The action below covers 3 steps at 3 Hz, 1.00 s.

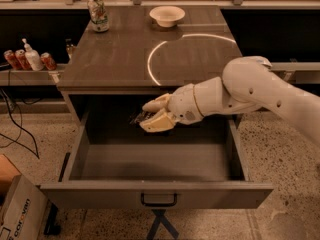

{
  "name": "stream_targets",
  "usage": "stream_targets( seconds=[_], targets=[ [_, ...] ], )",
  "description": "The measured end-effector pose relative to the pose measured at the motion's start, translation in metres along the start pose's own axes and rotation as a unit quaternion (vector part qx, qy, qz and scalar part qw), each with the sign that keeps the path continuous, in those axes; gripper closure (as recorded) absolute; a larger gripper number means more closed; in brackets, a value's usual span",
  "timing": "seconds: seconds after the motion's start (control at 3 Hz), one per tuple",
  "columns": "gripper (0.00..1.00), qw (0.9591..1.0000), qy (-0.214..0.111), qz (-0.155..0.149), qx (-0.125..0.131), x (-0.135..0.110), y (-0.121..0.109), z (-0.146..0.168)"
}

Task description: Place rxbar chocolate into top drawer

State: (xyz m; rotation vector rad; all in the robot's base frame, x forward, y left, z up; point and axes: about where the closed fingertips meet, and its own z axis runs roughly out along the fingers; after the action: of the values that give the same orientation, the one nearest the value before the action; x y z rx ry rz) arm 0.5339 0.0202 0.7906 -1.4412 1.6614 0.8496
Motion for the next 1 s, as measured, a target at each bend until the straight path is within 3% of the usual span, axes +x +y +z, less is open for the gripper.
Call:
stream_targets(
  seconds=[0.33, 0.67, 1.0],
  targets=[
    [1.0, 0.9989, -0.013, 0.044, -0.008, 0.032, 0.002, 0.018],
    [1.0, 0.9948, -0.022, 0.098, -0.017, 0.068, 0.001, 0.036],
    [1.0, 0.9947, -0.023, 0.099, -0.019, 0.07, 0.001, 0.038]
  ],
)
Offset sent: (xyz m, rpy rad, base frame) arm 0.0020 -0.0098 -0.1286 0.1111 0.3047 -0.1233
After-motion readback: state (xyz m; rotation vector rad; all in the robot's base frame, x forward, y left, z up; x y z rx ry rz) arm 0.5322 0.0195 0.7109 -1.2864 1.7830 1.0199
